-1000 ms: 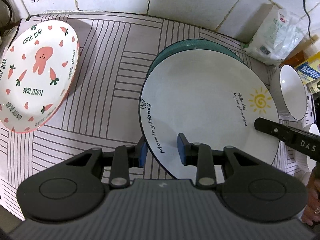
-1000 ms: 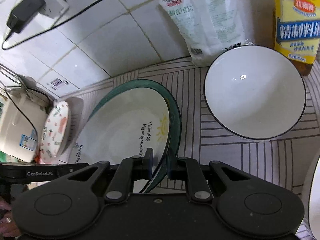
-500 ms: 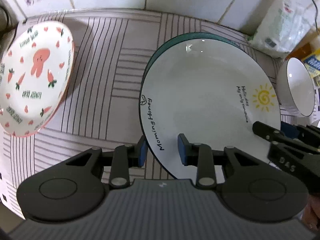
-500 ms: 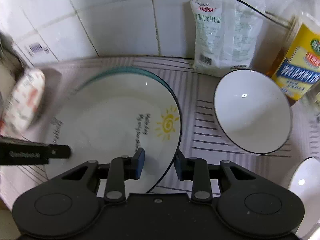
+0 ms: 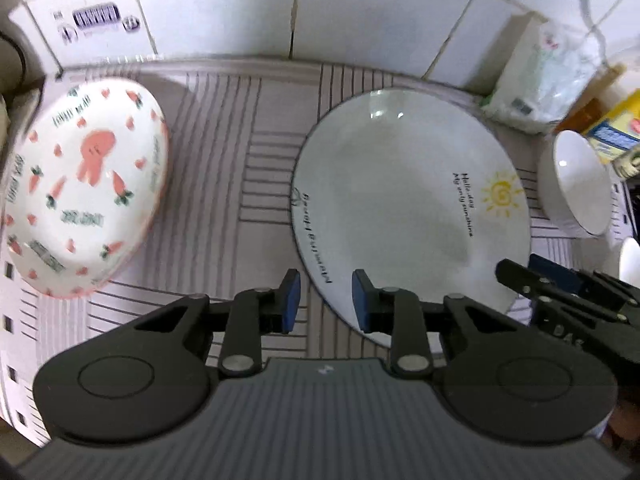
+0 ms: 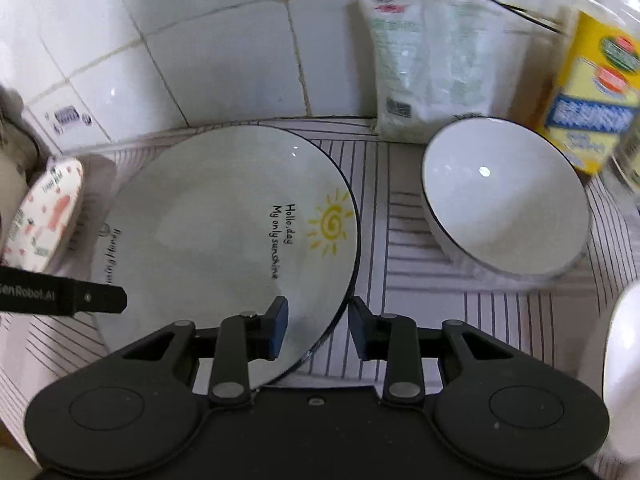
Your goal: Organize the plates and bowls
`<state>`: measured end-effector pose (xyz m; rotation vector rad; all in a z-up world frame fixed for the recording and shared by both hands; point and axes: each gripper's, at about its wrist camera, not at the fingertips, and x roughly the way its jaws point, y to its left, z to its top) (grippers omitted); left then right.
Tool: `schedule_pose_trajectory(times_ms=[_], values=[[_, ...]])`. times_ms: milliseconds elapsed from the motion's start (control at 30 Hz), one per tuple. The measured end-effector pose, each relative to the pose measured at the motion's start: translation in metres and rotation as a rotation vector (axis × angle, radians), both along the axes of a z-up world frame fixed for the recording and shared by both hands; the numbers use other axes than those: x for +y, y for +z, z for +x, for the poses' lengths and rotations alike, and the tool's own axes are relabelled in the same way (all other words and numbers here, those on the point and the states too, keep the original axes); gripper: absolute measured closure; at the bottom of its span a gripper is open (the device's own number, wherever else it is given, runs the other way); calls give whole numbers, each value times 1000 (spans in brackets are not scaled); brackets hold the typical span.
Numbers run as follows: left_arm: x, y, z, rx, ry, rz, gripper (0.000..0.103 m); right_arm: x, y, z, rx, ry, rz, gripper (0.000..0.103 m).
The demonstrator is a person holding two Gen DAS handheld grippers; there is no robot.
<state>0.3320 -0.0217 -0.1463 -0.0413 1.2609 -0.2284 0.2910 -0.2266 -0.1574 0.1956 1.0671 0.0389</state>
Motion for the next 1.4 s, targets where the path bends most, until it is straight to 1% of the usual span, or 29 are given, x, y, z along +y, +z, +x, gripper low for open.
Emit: schedule_pose_trajectory(times_ms=[100, 167, 233, 333, 367, 467, 500, 567, 633, 667, 733, 833, 867, 900, 967, 1067, 1133, 1233, 1300, 1400], values=[[19, 19, -9, -61, -18, -17, 76, 2, 16, -19, -66, -24, 40, 65], [36, 31, -13, -93, -7, -35, 76, 7, 28, -30, -112, -30, 61, 65], [59, 42, -20, -126, 5, -50, 76, 17, 37, -38, -154, -16, 89, 64], [91, 53, -29, -181, 18, -47, 75, 36, 52, -48, -210, 26, 123, 58], [102, 55, -30, -196, 24, -41, 75, 43, 56, -50, -226, 40, 137, 56], [136, 58, -34, -243, 55, -20, 71, 68, 67, -56, -263, 82, 156, 53], [145, 56, -34, -260, 70, 5, 71, 77, 68, -56, -275, 98, 153, 47], [160, 52, -33, -281, 89, 54, 70, 95, 71, -56, -291, 127, 151, 39], [181, 46, -32, -282, 103, 46, 66, 112, 71, -57, -297, 159, 161, 39], [189, 43, -31, -281, 112, 35, 61, 121, 70, -57, -302, 170, 165, 39], [207, 35, -29, -271, 134, 18, 58, 139, 65, -55, -312, 187, 185, 39], [225, 23, -24, -256, 149, -4, 49, 163, 54, -49, -312, 207, 199, 39], [230, 20, -23, -257, 151, -6, 48, 173, 49, -46, -317, 215, 198, 37], [234, 15, -21, -259, 154, -9, 43, 181, 45, -44, -324, 219, 198, 33], [243, 4, -17, -254, 163, -10, 39, 197, 33, -37, -345, 225, 194, 30], [254, -10, -8, -222, 175, -22, 38, 213, 17, -21, -332, 210, 184, 30], [259, -18, -3, -197, 159, -24, 38, 220, 4, -7, -305, 186, 195, 30], [262, -28, 3, -193, 126, -3, 40, 223, -13, 8, -265, 152, 216, 30], [263, -35, 7, -184, 112, -3, 41, 223, -23, 15, -245, 128, 231, 30], [265, -44, 13, -178, 105, -7, 43, 222, -32, 24, -237, 92, 262, 30]])
